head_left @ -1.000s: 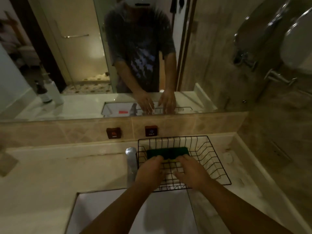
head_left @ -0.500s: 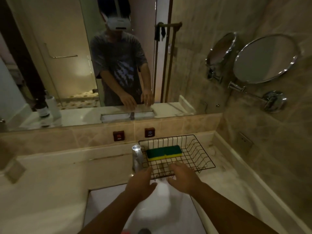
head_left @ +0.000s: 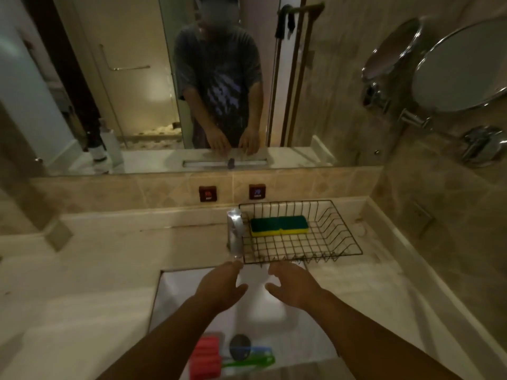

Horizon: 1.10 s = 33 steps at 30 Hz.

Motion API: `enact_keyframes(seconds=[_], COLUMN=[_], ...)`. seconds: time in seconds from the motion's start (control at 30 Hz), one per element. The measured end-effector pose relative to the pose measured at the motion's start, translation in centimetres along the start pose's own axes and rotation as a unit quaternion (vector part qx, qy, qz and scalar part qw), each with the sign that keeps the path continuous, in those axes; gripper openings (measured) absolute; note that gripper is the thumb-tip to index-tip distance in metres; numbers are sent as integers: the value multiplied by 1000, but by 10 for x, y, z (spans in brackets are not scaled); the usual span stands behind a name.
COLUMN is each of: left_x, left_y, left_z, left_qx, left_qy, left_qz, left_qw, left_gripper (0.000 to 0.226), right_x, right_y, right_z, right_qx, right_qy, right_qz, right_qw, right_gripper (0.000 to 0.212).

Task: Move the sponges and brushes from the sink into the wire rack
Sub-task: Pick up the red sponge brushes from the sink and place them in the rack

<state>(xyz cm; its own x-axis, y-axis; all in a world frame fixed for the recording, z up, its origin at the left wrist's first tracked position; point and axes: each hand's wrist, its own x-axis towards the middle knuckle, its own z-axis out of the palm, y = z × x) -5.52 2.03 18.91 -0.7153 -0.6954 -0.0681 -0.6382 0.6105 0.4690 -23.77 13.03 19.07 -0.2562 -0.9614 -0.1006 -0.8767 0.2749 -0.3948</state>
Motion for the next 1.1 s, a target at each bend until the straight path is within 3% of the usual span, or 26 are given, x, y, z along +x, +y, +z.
enact_keyframes(seconds=[0.13, 0.57, 0.83, 1.1], left_x=[-15, -65, -75, -71], left_y=[-18, -58, -70, -88], left_z=[10, 56, 96, 137], left_qx=[23, 1, -46, -53], left_qy=[-30, -112, -153, -223], left_qz=[-39, -108, -110, -96], left_qw=[999, 988, 981, 969], left_gripper=[60, 52, 27, 47], right_x=[-3, -15, -26, -19], right_y=[-3, -21, -2, 12], right_z=[28, 111, 143, 179], right_qx=[13, 33, 56, 60], right_qy=[-44, -131, -183, -207], right_qz=[-8, 3, 26, 60], right_qw=[999, 991, 981, 975], right_gripper=[41, 36, 31, 32])
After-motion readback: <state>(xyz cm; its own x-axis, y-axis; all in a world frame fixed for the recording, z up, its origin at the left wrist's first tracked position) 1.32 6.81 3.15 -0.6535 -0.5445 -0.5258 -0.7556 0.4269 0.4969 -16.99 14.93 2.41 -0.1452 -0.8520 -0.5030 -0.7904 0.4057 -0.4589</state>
